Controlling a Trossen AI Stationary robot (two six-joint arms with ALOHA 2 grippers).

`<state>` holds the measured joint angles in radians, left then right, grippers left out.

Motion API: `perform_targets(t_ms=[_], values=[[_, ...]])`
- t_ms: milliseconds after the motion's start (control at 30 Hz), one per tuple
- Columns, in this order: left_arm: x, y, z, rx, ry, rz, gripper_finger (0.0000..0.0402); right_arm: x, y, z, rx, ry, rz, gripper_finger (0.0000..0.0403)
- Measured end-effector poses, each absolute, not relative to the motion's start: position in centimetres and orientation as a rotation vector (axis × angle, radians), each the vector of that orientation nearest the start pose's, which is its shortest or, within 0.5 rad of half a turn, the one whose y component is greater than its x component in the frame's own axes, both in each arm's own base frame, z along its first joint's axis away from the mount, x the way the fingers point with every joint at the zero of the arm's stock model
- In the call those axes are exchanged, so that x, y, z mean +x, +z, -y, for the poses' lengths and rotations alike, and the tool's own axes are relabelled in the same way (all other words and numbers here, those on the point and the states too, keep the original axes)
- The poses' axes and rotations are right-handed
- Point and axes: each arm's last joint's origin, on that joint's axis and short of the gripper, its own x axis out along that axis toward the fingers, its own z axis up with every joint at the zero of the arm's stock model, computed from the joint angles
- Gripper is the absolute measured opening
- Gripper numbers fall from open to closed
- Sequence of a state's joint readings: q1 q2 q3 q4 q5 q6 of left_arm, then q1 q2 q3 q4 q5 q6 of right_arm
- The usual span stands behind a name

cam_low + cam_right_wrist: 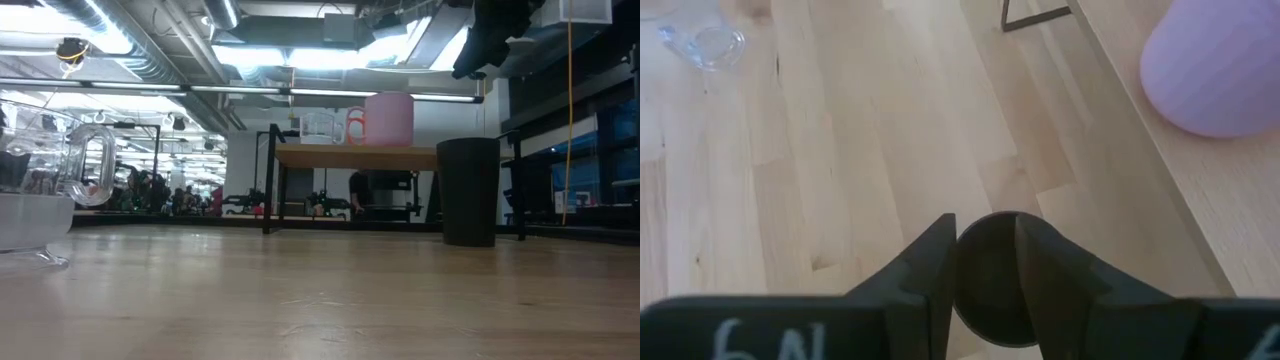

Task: Stack small to large cups/mugs on shelf
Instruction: Align the transparent mug with the other transparent mug on the shelf

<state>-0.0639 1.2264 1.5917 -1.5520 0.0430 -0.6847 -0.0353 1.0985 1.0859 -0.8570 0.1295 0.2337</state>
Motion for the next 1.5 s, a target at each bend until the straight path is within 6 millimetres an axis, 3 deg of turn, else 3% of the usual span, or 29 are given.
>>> perform_targets(t_ms=[133, 367, 533, 667, 800, 1300, 1500], values=[[17.1, 37.2, 4.2, -0.648, 0.294, -1.183, 0.0131, 20.8, 32.2, 1.1, 0.177, -0.255, -0.847, 0.0108], [20.6, 31.2, 10.7, -0.609, -0.001, -1.086, 0.0131, 20.8, 32.2, 1.1, 0.178, -0.255, -0.846, 0.0108], [21.8, 27.0, 13.4, -0.503, 0.023, -1.199, 0.0131, 20.8, 32.2, 1.1, 0.178, -0.256, -0.845, 0.0108], [22.5, 25.0, 14.9, -0.448, 0.035, -1.274, 0.0131, 20.8, 32.2, 1.1, 0.178, -0.256, -0.845, 0.0108], [22.9, 23.9, 15.6, -0.442, 0.022, -1.322, 0.0131, 20.8, 32.2, 1.1, 0.178, -0.256, -0.842, 0.0108], [22.7, 23.4, 18.0, -0.403, -0.05, -1.274, 0.0131, 21.0, 32.4, 1.1, 0.178, -0.253, -0.816, 0.0108], [23.2, 21.7, 18.5, -0.361, -0.011, -1.311, 0.0131, 21.0, 32.4, 1.1, 0.178, -0.253, -0.816, 0.0108]])
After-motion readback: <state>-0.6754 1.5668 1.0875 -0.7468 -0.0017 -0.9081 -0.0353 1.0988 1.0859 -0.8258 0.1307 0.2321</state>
